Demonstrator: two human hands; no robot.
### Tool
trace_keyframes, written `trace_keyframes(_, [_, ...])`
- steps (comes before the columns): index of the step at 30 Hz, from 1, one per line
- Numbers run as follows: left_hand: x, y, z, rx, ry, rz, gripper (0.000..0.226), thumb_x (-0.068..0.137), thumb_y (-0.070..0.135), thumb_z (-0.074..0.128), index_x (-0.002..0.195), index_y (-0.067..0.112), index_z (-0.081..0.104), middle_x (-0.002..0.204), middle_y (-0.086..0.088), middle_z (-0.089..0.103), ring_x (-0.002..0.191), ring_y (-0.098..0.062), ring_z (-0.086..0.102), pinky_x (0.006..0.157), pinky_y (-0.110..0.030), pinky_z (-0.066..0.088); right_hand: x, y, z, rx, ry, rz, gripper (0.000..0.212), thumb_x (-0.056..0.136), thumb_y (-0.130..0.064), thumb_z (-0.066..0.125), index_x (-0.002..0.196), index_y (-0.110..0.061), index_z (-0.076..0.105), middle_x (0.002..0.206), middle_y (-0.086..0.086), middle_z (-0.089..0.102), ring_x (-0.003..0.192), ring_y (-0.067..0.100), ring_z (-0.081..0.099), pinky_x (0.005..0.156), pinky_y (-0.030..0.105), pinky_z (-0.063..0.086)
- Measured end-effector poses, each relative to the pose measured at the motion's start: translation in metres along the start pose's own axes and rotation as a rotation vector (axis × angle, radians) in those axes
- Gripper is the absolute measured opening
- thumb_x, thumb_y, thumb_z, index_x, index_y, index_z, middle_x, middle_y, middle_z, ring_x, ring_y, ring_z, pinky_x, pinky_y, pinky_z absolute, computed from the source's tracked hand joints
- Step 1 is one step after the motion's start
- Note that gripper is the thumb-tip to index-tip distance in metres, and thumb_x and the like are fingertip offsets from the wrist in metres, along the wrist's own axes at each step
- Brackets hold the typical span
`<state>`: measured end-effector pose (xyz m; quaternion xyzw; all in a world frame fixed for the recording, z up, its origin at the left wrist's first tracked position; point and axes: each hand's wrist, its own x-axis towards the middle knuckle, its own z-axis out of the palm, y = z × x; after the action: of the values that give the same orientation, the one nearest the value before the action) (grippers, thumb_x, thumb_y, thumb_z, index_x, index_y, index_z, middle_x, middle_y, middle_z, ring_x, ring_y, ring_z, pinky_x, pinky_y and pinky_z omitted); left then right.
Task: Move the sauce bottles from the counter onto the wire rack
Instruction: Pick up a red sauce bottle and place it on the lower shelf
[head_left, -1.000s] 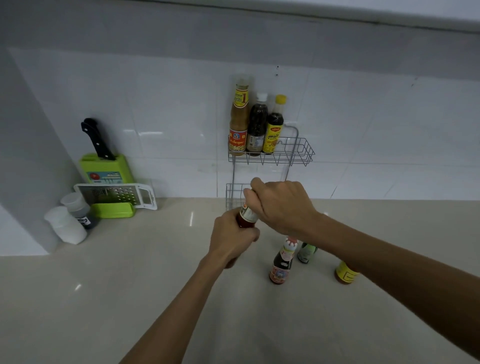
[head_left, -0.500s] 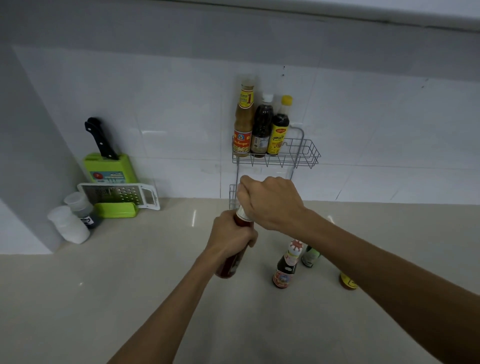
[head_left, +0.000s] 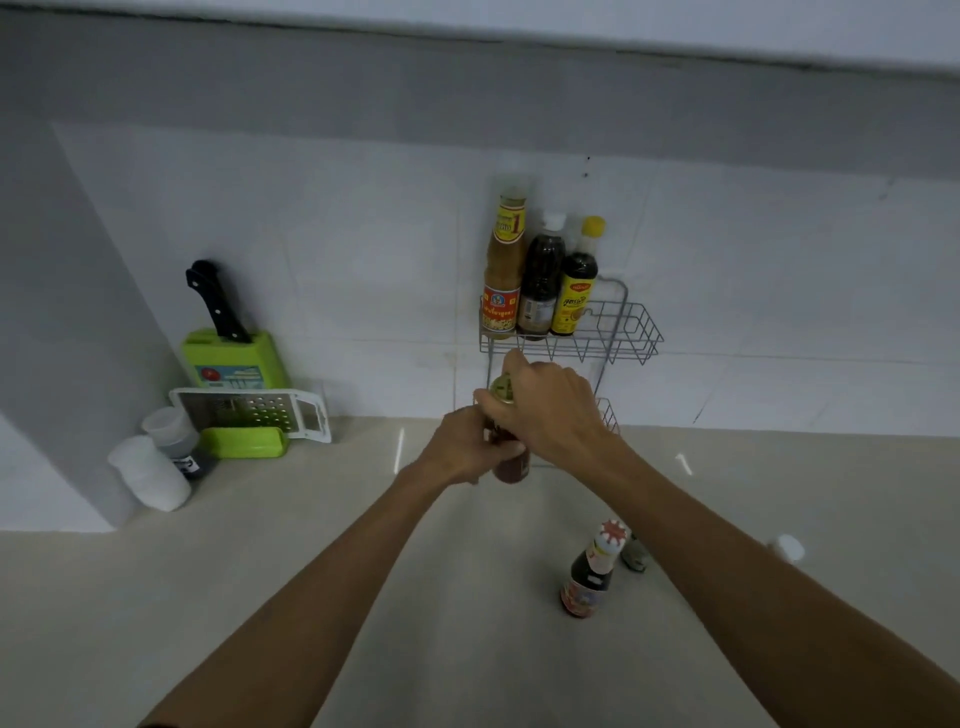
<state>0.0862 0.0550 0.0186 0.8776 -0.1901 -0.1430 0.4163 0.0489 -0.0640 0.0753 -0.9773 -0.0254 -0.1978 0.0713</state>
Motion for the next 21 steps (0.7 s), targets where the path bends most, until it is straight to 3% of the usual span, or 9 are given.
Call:
trace_keyframes(3, [0.022,-0.001,0.006,-0.039,0.126,0.069,0.030,0.077,0.020,0.076,0.102,0.006,0.067,0.093,-0.004,0.070,0.078,-0.023,0.068,0.065,-0.035,0.058,0.002,0.010,0.006,0.115,0.006,0.073,0.045,0.089,-0.056,0.053,0.110,-0.017,0.052,0.090,0.008,0.068,0.081,0.029,0.064,0.068,0.036,0.052])
trace_keyframes(6, [0.042,-0.009,0.013,-0.080,0.235,0.134,0.030,0.078,0.012,0.077,0.107,0.007,0.070,0.093,0.000,0.067,0.085,-0.014,0.061,0.073,-0.023,0.047,0.003,0.023,0.010,0.404,-0.127,0.233,0.047,0.086,-0.060,0.058,0.111,-0.020,0.057,0.088,0.005,0.073,0.081,0.021,0.069,0.069,0.034,0.056])
trace_keyframes(9, [0.061,-0.024,0.019,-0.168,0.242,0.162,0.034,0.078,0.011,0.078,0.111,0.011,0.070,0.103,0.000,0.073,0.091,-0.011,0.064,0.083,-0.023,0.053,0.004,0.036,0.016,0.680,-0.257,0.413,0.051,0.094,-0.062,0.040,0.111,-0.020,0.064,0.094,0.006,0.075,0.081,0.017,0.073,0.076,0.032,0.058])
trace_keyframes(11, [0.072,-0.032,0.025,-0.195,0.242,0.164,0.034,0.078,0.009,0.078,0.110,0.011,0.070,0.104,-0.003,0.074,0.093,-0.012,0.066,0.088,-0.026,0.055,0.004,0.046,0.027,0.818,-0.343,0.554,0.049,0.099,-0.055,0.033,0.116,-0.021,0.064,0.102,0.004,0.075,0.085,0.017,0.073,0.085,0.040,0.059])
trace_keyframes(13, [0.084,-0.037,0.028,-0.262,0.257,0.149,0.041,0.074,0.005,0.081,0.112,0.011,0.070,0.107,-0.001,0.073,0.102,-0.014,0.066,0.089,-0.012,0.050,0.009,0.055,0.042,0.783,-0.430,0.597,0.034,0.099,-0.038,0.041,0.120,-0.020,0.063,0.112,0.003,0.071,0.094,0.020,0.071,0.092,0.046,0.056])
trace_keyframes(15, [0.098,-0.042,0.030,-0.262,0.269,0.096,0.045,0.073,0.008,0.083,0.115,0.012,0.070,0.110,-0.003,0.073,0.106,-0.014,0.065,0.083,0.003,0.042,0.018,0.062,0.062,0.708,-0.512,0.587,0.036,0.092,-0.024,0.048,0.126,-0.023,0.060,0.120,0.002,0.066,0.102,0.022,0.067,0.096,0.047,0.054])
trace_keyframes(18, [0.116,-0.047,0.030,-0.205,0.251,0.015,0.047,0.074,0.012,0.083,0.118,0.014,0.068,0.111,-0.005,0.073,0.105,-0.013,0.064,0.074,0.004,0.039,0.035,0.059,0.077,0.698,-0.555,0.596,0.040,0.090,-0.012,0.046,0.126,-0.017,0.063,0.102,0.002,0.064,0.091,0.022,0.061,0.084,0.039,0.053])
trace_keyframes(21, [0.129,-0.050,0.028,-0.165,0.221,-0.027,0.047,0.077,0.006,0.078,0.123,0.009,0.066,0.114,-0.010,0.071,0.101,-0.011,0.058,0.071,0.002,0.037,0.049,0.049,0.077,0.703,-0.534,0.617,0.031,0.093,-0.015,0.048,0.118,-0.015,0.066,0.095,0.005,0.064,0.082,0.022,0.057,0.070,0.032,0.044])
